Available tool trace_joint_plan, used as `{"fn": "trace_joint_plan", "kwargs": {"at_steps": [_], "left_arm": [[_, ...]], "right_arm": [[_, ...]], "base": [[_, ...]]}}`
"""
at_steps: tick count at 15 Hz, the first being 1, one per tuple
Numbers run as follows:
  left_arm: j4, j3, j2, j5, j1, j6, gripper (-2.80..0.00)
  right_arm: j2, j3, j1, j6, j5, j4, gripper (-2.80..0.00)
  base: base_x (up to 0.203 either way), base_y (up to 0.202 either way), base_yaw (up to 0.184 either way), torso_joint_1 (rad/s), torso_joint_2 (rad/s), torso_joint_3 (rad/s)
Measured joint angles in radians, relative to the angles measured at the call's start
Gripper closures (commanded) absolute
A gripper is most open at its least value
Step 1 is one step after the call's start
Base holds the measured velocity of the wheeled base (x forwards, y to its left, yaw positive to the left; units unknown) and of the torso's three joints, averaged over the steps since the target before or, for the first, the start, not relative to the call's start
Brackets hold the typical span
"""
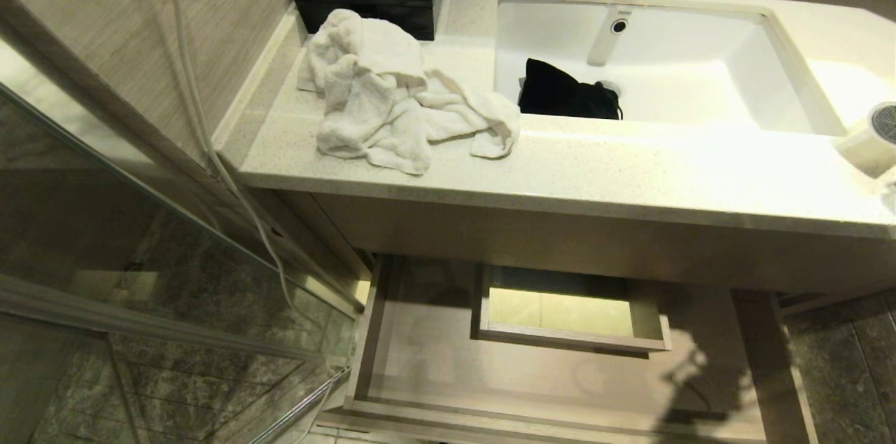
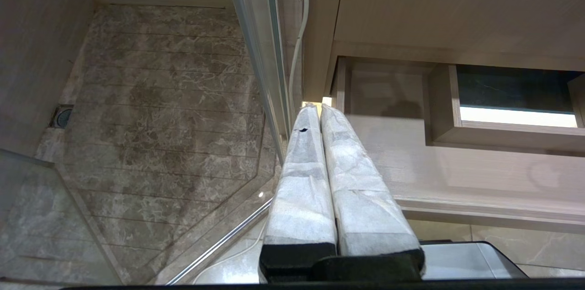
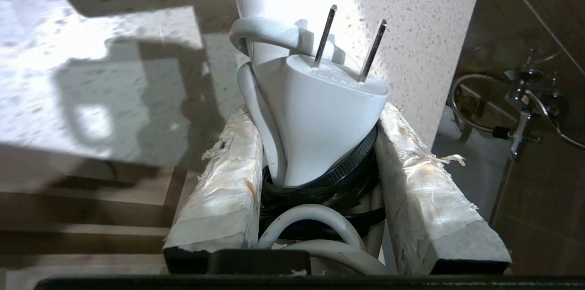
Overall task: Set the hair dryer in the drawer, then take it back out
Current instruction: Place it on the countertop
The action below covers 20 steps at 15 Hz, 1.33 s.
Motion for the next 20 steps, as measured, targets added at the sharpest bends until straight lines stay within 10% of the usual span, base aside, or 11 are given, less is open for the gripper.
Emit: {"fn": "trace_joint_plan", "kwargs": {"at_steps": [8, 9, 20], "left_arm": [[0.0, 0.0, 0.0, 0.0, 0.0, 0.0, 0.0], [0.0, 0.0, 0.0, 0.0, 0.0, 0.0, 0.0], [0.0, 0.0, 0.0, 0.0, 0.0, 0.0, 0.0]], "right_arm": [[0.291, -0.188, 0.018, 0.022, 0.019, -0.013, 0.0], [0.307, -0.194, 0.02, 0.022, 0.025, -0.013, -2.8], [0.243, -0.17, 0.0, 0.019, 0.104, 0.004, -2.8]], "base": [[0.0, 0.0, 0.0, 0.0, 0.0, 0.0], [0.0, 0.0, 0.0, 0.0, 0.0, 0.0], [0.0, 0.0, 0.0, 0.0, 0.0, 0.0]]}}
